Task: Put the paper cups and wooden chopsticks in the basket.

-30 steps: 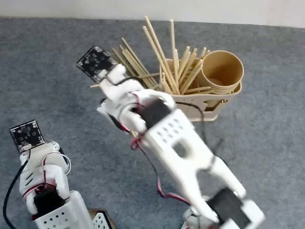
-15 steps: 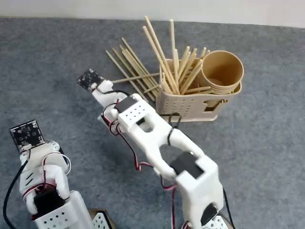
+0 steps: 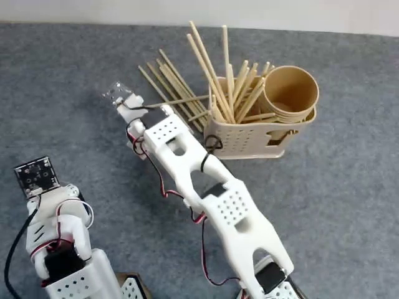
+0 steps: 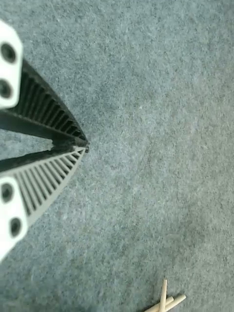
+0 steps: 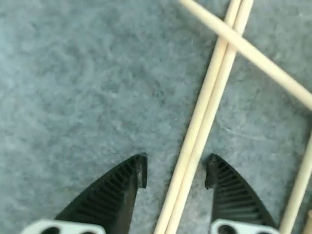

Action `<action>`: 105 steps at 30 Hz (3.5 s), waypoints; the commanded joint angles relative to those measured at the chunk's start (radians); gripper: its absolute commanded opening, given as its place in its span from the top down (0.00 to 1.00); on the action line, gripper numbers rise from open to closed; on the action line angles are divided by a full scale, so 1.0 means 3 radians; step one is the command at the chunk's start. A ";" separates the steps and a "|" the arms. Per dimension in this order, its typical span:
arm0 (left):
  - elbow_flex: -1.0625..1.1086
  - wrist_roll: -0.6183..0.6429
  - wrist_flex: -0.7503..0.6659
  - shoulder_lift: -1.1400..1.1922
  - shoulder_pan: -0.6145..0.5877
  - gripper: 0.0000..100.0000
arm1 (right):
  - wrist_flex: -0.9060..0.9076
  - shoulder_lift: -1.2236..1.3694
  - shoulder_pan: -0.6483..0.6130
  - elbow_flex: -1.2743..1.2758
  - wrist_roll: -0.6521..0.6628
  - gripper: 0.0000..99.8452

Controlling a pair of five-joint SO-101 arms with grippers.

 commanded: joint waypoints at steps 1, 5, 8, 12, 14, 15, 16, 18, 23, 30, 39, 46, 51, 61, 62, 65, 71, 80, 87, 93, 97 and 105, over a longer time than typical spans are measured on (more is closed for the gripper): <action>-0.0069 0.0020 -0.0061 -0.0028 0.0074 1.00 | 0.0458 0.0345 0.0054 -0.0780 0.0046 0.85; -0.0069 0.0020 -0.0061 -0.0028 0.0074 1.00 | 0.0877 0.0760 -0.0008 -0.1389 0.0051 1.00; -0.0069 0.0020 -0.0061 -0.0028 0.0074 1.00 | 0.1276 0.0995 -0.0013 -0.1793 0.0051 1.00; -0.0069 0.0020 -0.0061 -0.0028 0.0074 1.00 | 0.1890 0.1138 -0.0054 -0.2452 0.0148 0.99; -0.0064 0.0020 -0.0061 -0.0028 0.0079 1.00 | 0.1895 0.1123 -0.0033 -0.2749 0.0138 0.99; -0.0064 0.0020 -0.0061 -0.0028 0.0079 1.00 | 0.1895 0.1128 -0.0008 -0.2836 0.0118 0.99; -0.0064 0.0026 -0.0061 -0.0028 0.0079 1.00 | 0.1895 0.1128 0.0008 -0.2841 0.0118 0.99; -0.0064 0.0031 -0.0061 -0.0028 0.0079 1.00 | 0.1900 0.1082 0.0003 -0.2795 0.0107 0.99; -0.0064 0.0031 -0.0061 -0.0028 0.0079 1.00 | 0.1905 0.0790 -0.0079 -0.2555 0.0107 0.99; 0.0258 0.0020 -0.0455 -0.0028 0.0361 1.00 | 0.1900 -0.0130 -0.0171 -0.1516 0.0107 0.99; 0.0524 0.0015 -0.0844 -0.0028 0.0877 1.00 | 0.1895 -0.1470 -0.0350 -0.0125 0.0097 0.99; 0.0524 0.0015 -0.0378 -0.0028 0.1286 1.00 | 0.1874 -0.2151 -0.0350 0.0463 -0.0026 0.99; 0.0524 0.0015 0.0097 -0.0028 0.1348 1.00 | 0.1874 -0.2652 -0.0417 0.0811 -0.0061 0.99; 0.0524 0.0036 0.0921 -0.0018 0.1327 1.00 | 0.1874 -0.3833 -0.0637 0.1644 -0.0205 0.99; 0.0524 0.0036 0.0972 -0.0018 0.1327 1.00 | 0.1874 -0.3956 -0.0637 0.1711 -0.0235 0.99; 0.0524 0.0036 0.1002 -0.0018 0.1327 1.00 | 0.1874 -0.4365 -0.0637 0.1921 -0.0251 0.99; 0.0524 0.0036 0.1002 -0.0018 0.1337 1.00 | 0.1874 -0.5194 -0.0637 0.2284 -0.0251 0.99; 0.0524 0.0036 0.1002 -0.0018 0.1337 1.00 | 0.1701 -0.5935 -0.0616 0.2289 -0.0251 0.99; 0.0524 0.0036 0.1002 -0.0018 0.1337 1.00 | 0.1046 -0.6432 -0.0120 0.2309 -0.0251 0.99; 0.0524 0.0036 0.1002 -0.0018 0.1337 1.00 | 0.0565 -0.6774 0.0381 0.2314 -0.0251 0.99; 0.0524 0.0036 0.1002 -0.0018 0.1337 1.00 | 0.0427 -0.6917 0.0453 0.2314 -0.0251 0.99; 0.0524 0.0031 0.1002 -0.0018 0.1343 1.00 | 0.0279 -0.6948 0.0458 0.2314 -0.0230 0.99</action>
